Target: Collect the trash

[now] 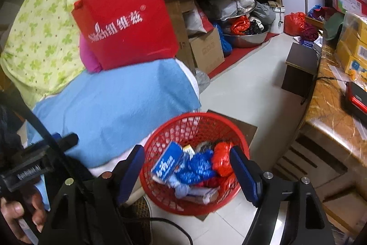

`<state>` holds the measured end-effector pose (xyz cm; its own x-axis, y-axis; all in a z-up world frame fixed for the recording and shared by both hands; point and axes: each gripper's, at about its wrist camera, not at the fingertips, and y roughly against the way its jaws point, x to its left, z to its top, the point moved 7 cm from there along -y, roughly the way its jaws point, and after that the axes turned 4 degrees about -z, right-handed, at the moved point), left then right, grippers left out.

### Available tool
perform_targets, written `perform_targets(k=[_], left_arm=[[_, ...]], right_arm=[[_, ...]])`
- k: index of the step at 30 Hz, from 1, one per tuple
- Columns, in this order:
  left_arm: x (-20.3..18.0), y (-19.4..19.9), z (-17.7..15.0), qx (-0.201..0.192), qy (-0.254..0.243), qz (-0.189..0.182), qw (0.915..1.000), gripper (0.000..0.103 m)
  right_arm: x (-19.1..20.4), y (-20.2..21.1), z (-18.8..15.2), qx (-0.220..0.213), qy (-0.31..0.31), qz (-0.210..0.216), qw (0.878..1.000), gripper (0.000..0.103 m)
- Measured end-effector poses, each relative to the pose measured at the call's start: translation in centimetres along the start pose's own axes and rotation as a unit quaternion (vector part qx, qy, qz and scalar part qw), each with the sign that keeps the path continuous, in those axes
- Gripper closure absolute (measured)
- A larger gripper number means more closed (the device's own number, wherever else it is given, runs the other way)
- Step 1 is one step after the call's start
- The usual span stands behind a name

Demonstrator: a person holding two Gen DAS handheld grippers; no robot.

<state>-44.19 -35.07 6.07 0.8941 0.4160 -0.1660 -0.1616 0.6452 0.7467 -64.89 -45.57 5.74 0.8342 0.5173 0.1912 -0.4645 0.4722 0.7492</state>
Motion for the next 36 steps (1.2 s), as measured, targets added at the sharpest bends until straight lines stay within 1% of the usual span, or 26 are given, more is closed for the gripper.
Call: perform_targets(k=[6,9,13,23,30,34,36], left_arm=[[1.1,1.6,-0.5,-0.016,0.009,0.017,0.9997,0.017],[1.3,2.2,-0.6,-0.021,0.009,0.022,0.9995,0.017],[1.2,2.9,-0.6,-0.026,0.005,0.027,0.9993,0.016],[0.1,2.9,-1.1,-0.016,-0.016,0.028,0.9993,0.014],[-0.9,3.0,-1.2,-0.015,-0.034,0.037,0.9986,0.014],[-1.4,3.2,-1.2,-0.020,-0.046,0.037,0.9980,0.014],[-1.6,3.2,-1.2,-0.025,-0.051,0.046,0.9973,0.014]], right_arm=[[1.0,0.5,-2.7,0.010,0.010,-0.026,1.000,0.018],[1.3,0.5,-3.2,0.012,0.009,-0.040,0.999,0.017],[1.4,0.7,-3.0,0.007,0.011,-0.049,0.999,0.017],[0.9,0.9,-3.1,0.003,0.004,-0.055,0.998,0.016],[0.5,1.1,-3.0,0.001,-0.001,-0.058,0.998,0.016],[0.4,1.1,-3.0,0.000,-0.001,-0.060,0.998,0.016],[0.4,1.2,-3.0,-0.001,-0.002,-0.060,0.998,0.016]])
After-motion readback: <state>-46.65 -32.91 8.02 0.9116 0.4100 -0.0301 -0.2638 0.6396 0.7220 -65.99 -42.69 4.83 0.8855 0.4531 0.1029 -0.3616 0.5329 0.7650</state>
